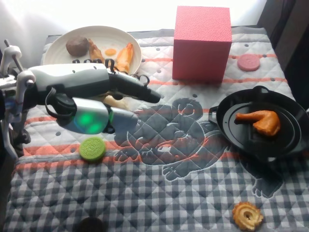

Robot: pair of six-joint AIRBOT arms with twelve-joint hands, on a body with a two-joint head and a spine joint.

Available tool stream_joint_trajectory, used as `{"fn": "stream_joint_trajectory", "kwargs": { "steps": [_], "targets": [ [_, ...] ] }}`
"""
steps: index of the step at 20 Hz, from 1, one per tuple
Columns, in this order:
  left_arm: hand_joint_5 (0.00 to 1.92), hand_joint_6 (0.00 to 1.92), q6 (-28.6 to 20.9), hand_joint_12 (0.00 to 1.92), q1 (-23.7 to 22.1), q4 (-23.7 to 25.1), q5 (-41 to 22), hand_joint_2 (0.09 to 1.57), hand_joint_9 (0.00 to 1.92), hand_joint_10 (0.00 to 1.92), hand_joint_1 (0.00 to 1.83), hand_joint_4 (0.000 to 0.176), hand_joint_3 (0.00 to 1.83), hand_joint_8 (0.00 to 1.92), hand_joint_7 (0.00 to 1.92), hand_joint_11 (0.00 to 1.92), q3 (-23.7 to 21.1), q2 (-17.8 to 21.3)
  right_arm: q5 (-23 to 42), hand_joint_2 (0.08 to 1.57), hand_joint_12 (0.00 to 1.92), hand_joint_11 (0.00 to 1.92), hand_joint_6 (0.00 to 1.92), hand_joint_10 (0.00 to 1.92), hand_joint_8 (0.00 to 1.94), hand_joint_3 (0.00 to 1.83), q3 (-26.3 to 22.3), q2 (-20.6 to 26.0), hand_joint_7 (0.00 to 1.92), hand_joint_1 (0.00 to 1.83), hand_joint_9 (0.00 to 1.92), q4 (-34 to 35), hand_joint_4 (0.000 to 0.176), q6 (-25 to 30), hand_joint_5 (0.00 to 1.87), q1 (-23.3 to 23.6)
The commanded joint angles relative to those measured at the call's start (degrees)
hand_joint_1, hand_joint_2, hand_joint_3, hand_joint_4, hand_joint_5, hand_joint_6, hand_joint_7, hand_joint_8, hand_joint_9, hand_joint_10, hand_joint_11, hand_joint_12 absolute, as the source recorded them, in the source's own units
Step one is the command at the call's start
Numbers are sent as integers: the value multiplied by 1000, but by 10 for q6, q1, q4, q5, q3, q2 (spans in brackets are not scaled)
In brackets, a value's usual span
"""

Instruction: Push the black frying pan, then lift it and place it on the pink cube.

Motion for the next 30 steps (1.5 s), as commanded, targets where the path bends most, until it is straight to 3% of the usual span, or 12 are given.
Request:
{"fn": "stream_joint_trajectory", "kwargs": {
  "steps": [1, 8, 11, 15, 16, 17, 20, 22, 24, 25, 28, 30],
  "targets": [
    [453, 5, 11, 1247, 3, -27, -57, 1369, 321, 39, 411, 62, 0, 2, 394, 0, 1, 6, 110, 1344, 1921, 1632, 1921, 1921, 1941, 0, -2, 6, 1493, 1389, 1605, -9, 0, 5, 1226, 0],
    [459, 5, 23, 1190, 17, -55, -68, 1379, 331, 39, 393, 63, 2, 4, 410, 0, 1, 8, 221, 1336, 1921, 1635, 1921, 1921, 1941, 0, -47, 40, 1469, 1297, 1599, -51, 0, 13, 1264, -6],
    [451, 1, 24, 1133, 22, -60, -71, 1382, 314, 27, 371, 78, 2, 0, 398, 0, 1, 8, 257, 1340, 1921, 1620, 1921, 1921, 1941, 0, -60, 59, 1401, 1286, 1558, -78, 0, 28, 1212, -6],
    [426, 3, 24, 1283, 39, -79, -83, 1377, 325, 27, 388, 77, 0, 2, 383, 0, 0, 11, 258, 1332, 1921, 1628, 1921, 1921, 1941, 0, -59, 82, 1433, 1295, 1578, -88, 0, 33, 1216, -6],
    [429, 4, 24, 1311, 44, -82, -87, 1378, 344, 35, 372, 74, 0, 5, 393, 0, 0, 11, 254, 1331, 1921, 1616, 1921, 1921, 1941, 0, -57, 84, 1437, 1277, 1572, -88, 0, 34, 1232, -3],
    [423, 2, 24, 1194, 48, -85, -89, 1389, 313, 22, 328, 72, 3, 3, 373, 0, -1, 11, 240, 1321, 1921, 1643, 1921, 1921, 1941, 0, -51, 88, 1465, 1340, 1605, -88, 0, 36, 1246, 8],
    [450, 9, 24, 1135, 52, -87, -89, 1381, 327, 26, 376, 31, 0, 10, 402, 0, -2, 12, 206, 1262, 1921, 1696, 1921, 1921, 1941, 0, -35, 89, 1547, 1548, 1671, -90, 0, 37, 1286, 41],
    [442, 3, 24, 1148, 54, -90, -89, 1382, 314, 20, 336, 46, 1, 2, 391, 0, -2, 12, 175, 1241, 1921, 1689, 1921, 1921, 1941, 0, -20, 87, 1560, 1577, 1683, -95, 0, 37, 1285, 71],
    [451, 6, 24, 1167, 55, -92, -90, 1374, 325, 23, 391, 47, 0, 5, 404, 0, -2, 13, 136, 1252, 1921, 1710, 1921, 1921, 1941, 0, 2, 77, 1553, 1528, 1690, -105, 0, 37, 1319, 113],
    [463, 9, 24, 1177, 55, -93, -92, 1372, 337, 27, 425, 33, 0, 7, 414, 0, -2, 13, 113, 1259, 1921, 1699, 1921, 1921, 1941, 0, 17, 67, 1552, 1483, 1680, -110, 0, 37, 1327, 137],
    [407, 0, 24, 1101, 59, -97, -96, 1371, 302, 10, 375, 52, 0, 0, 377, 0, -1, 13, 56, 1247, 1921, 1700, 1921, 1921, 1941, 0, 61, 34, 1527, 1496, 1669, -113, 0, 36, 1322, 187],
    [416, 5, 24, 1195, 61, -100, -101, 1367, 328, 21, 399, 35, 0, 5, 393, 0, 1, 12, 4, 1262, 1921, 1648, 1921, 1921, 1941, 0, 104, -3, 1449, 1379, 1606, -115, 0, 36, 1258, 230]
  ]
}}
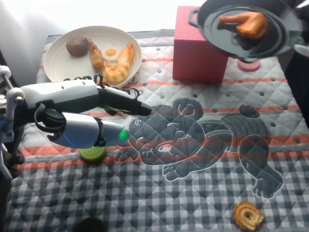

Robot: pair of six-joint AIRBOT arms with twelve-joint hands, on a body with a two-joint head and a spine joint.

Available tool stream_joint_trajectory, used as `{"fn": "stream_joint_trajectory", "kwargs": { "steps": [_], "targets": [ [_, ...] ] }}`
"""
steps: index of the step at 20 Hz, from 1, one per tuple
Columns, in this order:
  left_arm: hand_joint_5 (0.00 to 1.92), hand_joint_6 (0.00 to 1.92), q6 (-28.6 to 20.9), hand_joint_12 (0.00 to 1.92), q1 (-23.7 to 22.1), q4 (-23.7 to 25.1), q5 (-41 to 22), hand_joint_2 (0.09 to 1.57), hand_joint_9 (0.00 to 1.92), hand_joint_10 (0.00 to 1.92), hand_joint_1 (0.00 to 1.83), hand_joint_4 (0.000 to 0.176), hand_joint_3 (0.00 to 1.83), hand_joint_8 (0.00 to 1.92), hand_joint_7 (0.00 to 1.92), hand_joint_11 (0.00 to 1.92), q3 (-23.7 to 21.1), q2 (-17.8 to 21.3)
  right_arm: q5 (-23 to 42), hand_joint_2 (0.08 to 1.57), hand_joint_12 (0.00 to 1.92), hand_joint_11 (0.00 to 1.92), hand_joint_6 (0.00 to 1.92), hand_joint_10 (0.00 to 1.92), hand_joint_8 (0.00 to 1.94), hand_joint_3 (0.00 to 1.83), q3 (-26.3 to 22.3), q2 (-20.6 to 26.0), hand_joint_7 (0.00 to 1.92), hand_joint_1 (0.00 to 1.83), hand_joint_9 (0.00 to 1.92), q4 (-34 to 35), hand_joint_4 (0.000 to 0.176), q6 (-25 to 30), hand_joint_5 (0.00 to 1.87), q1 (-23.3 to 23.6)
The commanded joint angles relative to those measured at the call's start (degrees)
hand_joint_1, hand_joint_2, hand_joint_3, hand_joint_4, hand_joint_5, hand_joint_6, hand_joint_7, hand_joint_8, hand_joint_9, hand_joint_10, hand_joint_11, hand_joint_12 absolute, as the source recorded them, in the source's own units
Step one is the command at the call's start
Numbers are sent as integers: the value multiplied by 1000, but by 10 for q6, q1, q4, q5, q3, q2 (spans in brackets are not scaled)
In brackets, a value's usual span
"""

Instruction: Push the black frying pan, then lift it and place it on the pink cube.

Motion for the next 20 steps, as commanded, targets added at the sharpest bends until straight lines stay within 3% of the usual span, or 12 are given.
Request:
{"fn": "stream_joint_trajectory", "kwargs": {
  "steps": [1, 2, 4, 8, 11, 13, 14, 16, 17, 18, 19, 20],
  "targets": [
    [416, 4, -1, 1218, -4, -16, -62, 1369, 333, 23, 392, 35, 1, 4, 395, 0, 2, 5, 40, 1266, 1921, 1651, 1921, 1921, 1941, 0, 12, -6, 1439, 1359, 1600, -13, 0, 5, 1245, 18],
    [414, 3, -1, 1195, -3, -16, -63, 1371, 326, 21, 382, 41, 1, 2, 391, 0, 3, 4, 24, 1259, 1921, 1657, 1921, 1921, 1941, 0, 28, -19, 1441, 1411, 1605, -13, 0, 5, 1244, 32],
    [422, 4, -1, 1214, -3, -17, -62, 1367, 331, 23, 384, 39, 0, 1, 398, 0, 6, 2, -14, 1285, 1921, 1622, 1921, 1921, 1941, 0, 66, -53, 1427, 1332, 1568, -19, 0, 3, 1208, 64],
    [416, 0, -1, 1091, -2, -17, -66, 1362, 314, 11, 402, 78, 0, 1, 382, 0, 10, -3, -67, 1275, 1921, 1638, 1921, 1921, 1941, 0, 114, -92, 1458, 1391, 1587, -20, 0, -11, 1265, 101],
    [429, 4, -1, 1124, 1, -25, -72, 1349, 333, 17, 501, 68, 0, 5, 394, 0, 16, -10, -87, 1283, 1921, 1585, 1921, 1921, 1941, 0, 141, -109, 1392, 1361, 1534, -19, 0, -11, 1216, 112],
    [432, 4, -1, 1236, 8, -32, -77, 1355, 342, 19, 470, 65, 0, 3, 398, 0, 19, -13, -95, 1299, 1921, 1565, 1921, 1921, 1941, 0, 150, -114, 1424, 1384, 1512, -19, 0, -11, 1298, 114],
    [431, 2, -1, 1201, 8, -34, -78, 1353, 326, 11, 483, 68, 0, 1, 389, 0, 20, -15, -101, 1294, 1921, 1580, 1921, 1921, 1941, 0, 153, -117, 1420, 1455, 1513, -19, 0, -11, 1299, 115],
    [426, 4, -1, 1131, 10, -37, -80, 1351, 309, 3, 522, 58, 0, 2, 383, 0, 20, -16, -110, 1278, 1921, 1387, 1921, 1921, 1941, 0, 156, -121, 1197, 1397, 1304, -18, 0, -11, 1088, 115],
    [435, 7, -1, 1141, 12, -40, -81, 1349, 313, 4, 517, 51, 0, 4, 393, 0, 21, -16, -115, 1281, 1921, 1295, 1921, 1921, 1941, 0, 158, -124, 1084, 1271, 1205, -17, 0, -11, 942, 114],
    [434, 5, -1, 1143, 13, -41, -81, 1348, 312, 3, 489, 59, 0, 4, 397, 0, 21, -16, -117, 1280, 1921, 1210, 1921, 1921, 1941, 0, 158, -126, 968, 1206, 1111, -17, 0, -11, 767, 114],
    [444, 6, -1, 1205, 14, -42, -81, 1346, 332, 11, 513, 47, 0, 6, 411, 0, 21, -16, -118, 1350, 1921, 1169, 1767, 1921, 1941, 28, 158, -128, 871, 1025, 1070, -17, 0, -11, 575, 114],
    [445, 5, -1, 1226, 15, -43, -82, 1349, 340, 14, 502, 45, 1, 5, 415, 0, 21, -16, -120, 1354, 1921, 1109, 1668, 1921, 1826, 53, 154, -129, 715, 1093, 1001, -17, 0, -18, 448, 114]
  ]
}}
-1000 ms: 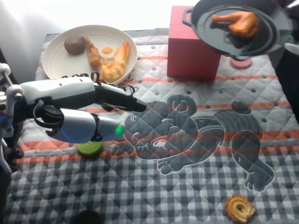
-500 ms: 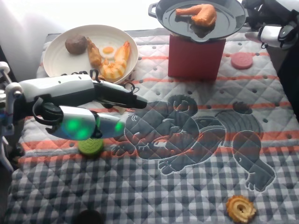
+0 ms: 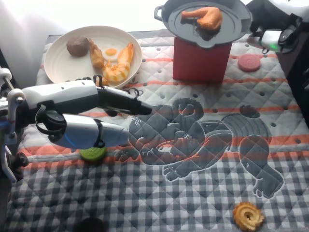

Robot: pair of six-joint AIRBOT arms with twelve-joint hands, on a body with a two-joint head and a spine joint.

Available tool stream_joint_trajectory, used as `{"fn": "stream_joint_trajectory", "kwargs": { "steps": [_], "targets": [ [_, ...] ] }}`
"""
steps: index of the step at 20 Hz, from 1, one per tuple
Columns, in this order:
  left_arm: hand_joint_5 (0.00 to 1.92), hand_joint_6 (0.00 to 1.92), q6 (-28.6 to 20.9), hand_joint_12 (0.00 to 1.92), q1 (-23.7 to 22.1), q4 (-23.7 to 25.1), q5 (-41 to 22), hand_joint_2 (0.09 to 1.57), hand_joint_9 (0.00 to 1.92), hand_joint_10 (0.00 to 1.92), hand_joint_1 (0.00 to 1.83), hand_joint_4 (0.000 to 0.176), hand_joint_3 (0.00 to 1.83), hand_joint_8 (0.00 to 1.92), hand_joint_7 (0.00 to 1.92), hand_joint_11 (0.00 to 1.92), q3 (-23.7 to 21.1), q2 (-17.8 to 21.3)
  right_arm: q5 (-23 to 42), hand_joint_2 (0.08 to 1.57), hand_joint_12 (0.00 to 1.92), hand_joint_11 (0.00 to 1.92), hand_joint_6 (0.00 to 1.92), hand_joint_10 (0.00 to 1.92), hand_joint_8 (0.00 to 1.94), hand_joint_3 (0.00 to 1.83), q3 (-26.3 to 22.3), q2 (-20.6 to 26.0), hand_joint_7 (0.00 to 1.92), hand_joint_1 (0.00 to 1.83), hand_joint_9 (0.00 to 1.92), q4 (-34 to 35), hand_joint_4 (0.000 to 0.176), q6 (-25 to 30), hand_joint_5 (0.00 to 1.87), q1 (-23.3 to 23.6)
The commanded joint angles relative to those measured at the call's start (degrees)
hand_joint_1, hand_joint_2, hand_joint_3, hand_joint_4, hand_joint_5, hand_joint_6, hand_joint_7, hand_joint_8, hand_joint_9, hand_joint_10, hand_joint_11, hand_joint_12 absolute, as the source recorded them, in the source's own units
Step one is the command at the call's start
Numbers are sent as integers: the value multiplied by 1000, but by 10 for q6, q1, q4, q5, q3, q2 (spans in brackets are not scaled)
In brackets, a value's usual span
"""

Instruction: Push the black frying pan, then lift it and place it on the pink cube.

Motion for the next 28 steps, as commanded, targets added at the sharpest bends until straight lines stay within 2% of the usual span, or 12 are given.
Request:
{"fn": "stream_joint_trajectory", "kwargs": {
  "steps": [1, 2, 5, 7, 10, 15, 17, 18, 20, 24, 27, 28],
  "targets": [
    [439, 2, -1, 1227, -4, -18, -60, 1349, 337, 12, 478, 52, 1, 2, 407, 0, 1, 1, 65, 1385, 1921, 752, 1707, 1860, 1752, 22, -2, 3, 654, 1074, 652, -6, 0, -7, 382, 10],
    [441, 3, -1, 1227, -3, -19, -60, 1347, 342, 14, 487, 45, 0, 3, 412, 0, 1, 1, 64, 1399, 1921, 605, 1727, 1804, 1726, 9, -10, 3, 622, 1055, 509, -6, 0, -19, 364, 10],
    [442, 2, -1, 1268, -1, -24, -60, 1349, 354, 16, 484, 42, 1, 1, 421, 0, 0, 2, 62, 1240, 1689, 8, 368, 990, 461, 0, -33, 15, 79, 876, 7, -6, 63, -49, 50, 10],
    [430, 1, -1, 1138, 0, -27, -60, 1343, 357, 15, 476, 67, 0, 1, 420, 0, 0, 2, 62, 1241, 1005, 0, 23, 455, 42, 1, -47, 25, 7, 707, 0, -6, 75, -63, 1, 10],
    [434, 2, -1, 1189, 2, -30, -60, 1329, 358, 13, 495, 72, 0, 4, 419, 0, 0, 3, 62, 1199, 20, 0, 0, 9, 0, 0, -65, 45, 0, 677, 0, -1, 142, -81, 0, 9],
    [414, 0, -1, 1130, 6, -35, -61, 1333, 347, 6, 439, 65, 1, 0, 401, 0, -3, 8, 77, 1193, 0, 0, 0, 0, 0, 0, -114, 96, 0, 693, 0, 1, 122, -98, 0, 1],
    [447, 9, -1, 1258, 7, -35, -63, 1329, 389, 22, 442, 29, 0, 7, 437, 0, -9, 17, 109, 1185, 0, 0, 0, 0, 0, 0, -156, 139, 0, 647, 0, -3, 141, -98, 0, -17],
    [428, 4, -1, 1171, 7, -35, -66, 1330, 365, 11, 383, 53, 0, 3, 415, 0, -13, 22, 128, 1178, 0, 0, 0, 0, 0, 0, -180, 159, 0, 622, 0, -8, 169, -98, 0, -26],
    [441, 7, -1, 1164, 7, -35, -73, 1329, 359, 8, 416, 35, 0, 3, 418, 0, -22, 37, 174, 1174, 0, 0, 0, 0, 0, 0, -226, 201, 0, 546, 0, -29, 132, -90, 0, -47],
    [449, 3, 8, 1207, 7, -55, -107, 1328, 354, 4, 523, 4, 0, 1, 409, 0, -38, 65, 299, 1141, 0, 0, 0, 0, 0, 0, -294, 274, 0, 484, 0, -89, 165, 15, 0, -130],
    [424, 2, 52, 1364, 17, -115, -154, 1304, 377, 12, 482, 48, 0, 1, 402, 0, -47, 83, 410, 1111, 0, 0, 0, 0, 0, 0, -343, 311, 0, 509, 0, -86, 144, 27, 0, -212],
    [392, 0, 62, 1413, 23, -133, -171, 1292, 370, 9, 544, 6, 0, 0, 386, 0, -50, 90, 445, 1122, 0, 0, 0, 0, 0, 0, -355, 319, 0, 535, 0, -82, 144, 33, 0, -234]
  ]
}}
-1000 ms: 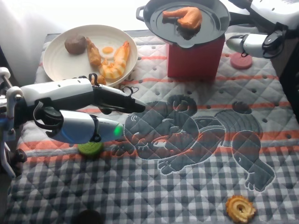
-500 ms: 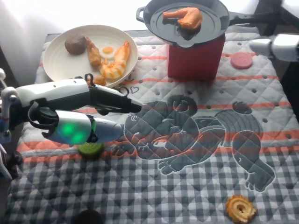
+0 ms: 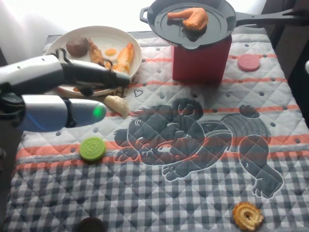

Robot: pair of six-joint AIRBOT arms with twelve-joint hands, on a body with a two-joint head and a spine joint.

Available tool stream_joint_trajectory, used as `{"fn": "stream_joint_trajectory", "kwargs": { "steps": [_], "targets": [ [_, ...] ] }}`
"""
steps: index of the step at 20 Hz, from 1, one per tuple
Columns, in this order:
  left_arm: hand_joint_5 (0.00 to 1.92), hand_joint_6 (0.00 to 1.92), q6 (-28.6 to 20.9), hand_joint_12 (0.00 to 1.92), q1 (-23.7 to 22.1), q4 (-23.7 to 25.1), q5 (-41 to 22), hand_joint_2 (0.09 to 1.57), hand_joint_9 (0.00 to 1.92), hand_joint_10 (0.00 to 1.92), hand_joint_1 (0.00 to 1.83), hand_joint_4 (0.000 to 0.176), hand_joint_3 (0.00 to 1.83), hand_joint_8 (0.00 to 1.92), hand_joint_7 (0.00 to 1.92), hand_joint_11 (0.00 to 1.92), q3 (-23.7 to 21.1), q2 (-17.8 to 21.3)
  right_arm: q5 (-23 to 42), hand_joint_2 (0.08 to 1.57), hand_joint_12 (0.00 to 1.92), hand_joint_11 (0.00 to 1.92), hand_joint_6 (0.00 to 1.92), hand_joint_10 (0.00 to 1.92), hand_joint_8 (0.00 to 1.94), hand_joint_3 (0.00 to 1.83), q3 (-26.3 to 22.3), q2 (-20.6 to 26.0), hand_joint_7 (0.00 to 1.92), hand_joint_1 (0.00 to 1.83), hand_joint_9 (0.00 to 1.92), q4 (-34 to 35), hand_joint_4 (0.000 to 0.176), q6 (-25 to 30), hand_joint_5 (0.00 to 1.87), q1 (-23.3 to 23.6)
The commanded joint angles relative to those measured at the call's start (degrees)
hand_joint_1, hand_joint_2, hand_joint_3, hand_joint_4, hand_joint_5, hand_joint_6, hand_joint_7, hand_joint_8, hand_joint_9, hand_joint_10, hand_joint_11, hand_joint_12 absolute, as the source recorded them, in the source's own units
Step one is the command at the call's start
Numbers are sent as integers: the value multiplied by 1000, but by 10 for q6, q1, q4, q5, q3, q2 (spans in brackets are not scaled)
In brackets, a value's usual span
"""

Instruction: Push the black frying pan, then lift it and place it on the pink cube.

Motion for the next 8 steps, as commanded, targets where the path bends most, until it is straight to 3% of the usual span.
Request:
{"fn": "stream_joint_trajectory", "kwargs": {
  "steps": [1, 2, 3, 4, 5, 6, 7, 8],
  "targets": [
    [373, 0, 10, 1462, 3, -36, -99, 1286, 364, 6, 575, 0, 0, 0, 373, 0, -3, 10, 142, 1122, 0, 0, 0, 0, 0, 0, -5, 9, 0, 539, 0, 7, 148, 18, 0, -15],
    [284, 0, 16, 1463, 9, -51, -116, 1280, 314, 1, 538, 4, 0, 0, 313, 0, -5, 14, 172, 1124, 0, 0, 0, 0, 0, 0, -9, 13, 0, 555, 0, 12, 146, 33, 0, -38],
    [155, 0, 25, 1337, 19, -74, -145, 1269, 242, 0, 458, 30, 0, 0, 230, 0, -8, 21, 222, 1127, 0, 0, 0, 0, 0, 0, -16, 19, 0, 540, 0, 24, 144, 55, 0, -75],
    [15, 0, 35, 1230, 31, -99, -184, 1242, 155, 0, 395, 0, 0, 0, 118, 0, -13, 28, 281, 1111, 0, 0, 0, 0, 0, 0, -29, 28, 0, 601, 0, 41, 108, 71, 0, -122],
    [15, 0, 37, 1230, 32, -104, -191, 1242, 155, 0, 395, 0, 0, 0, 118, 0, -14, 29, 291, 1111, 0, 0, 0, 0, 0, 0, -33, 30, 0, 601, 0, 44, 108, 72, 0, -129],
    [2, 0, 44, 948, 36, -115, -214, 1235, 88, 6, 437, 5, 0, 4, 49, 0, -17, 31, 327, 1110, 0, 0, 0, 0, 0, 0, -42, 37, 0, 606, 0, 56, 106, 73, 0, -159],
    [0, 0, 50, 751, 44, -131, -246, 1229, 78, 8, 450, 33, 0, 2, 32, 0, -20, 35, 354, 1110, 0, 0, 0, 0, 0, 0, -58, 51, 0, 594, 0, 81, 106, 74, 0, -198],
    [0, 0, 53, 688, 51, -145, -274, 1215, 76, 6, 469, 57, 0, 0, 6, 0, -21, 36, 354, 1116, 0, 0, 0, 0, 0, 0, -63, 57, 0, 593, 0, 81, 113, 74, 0, -205]
  ]
}}
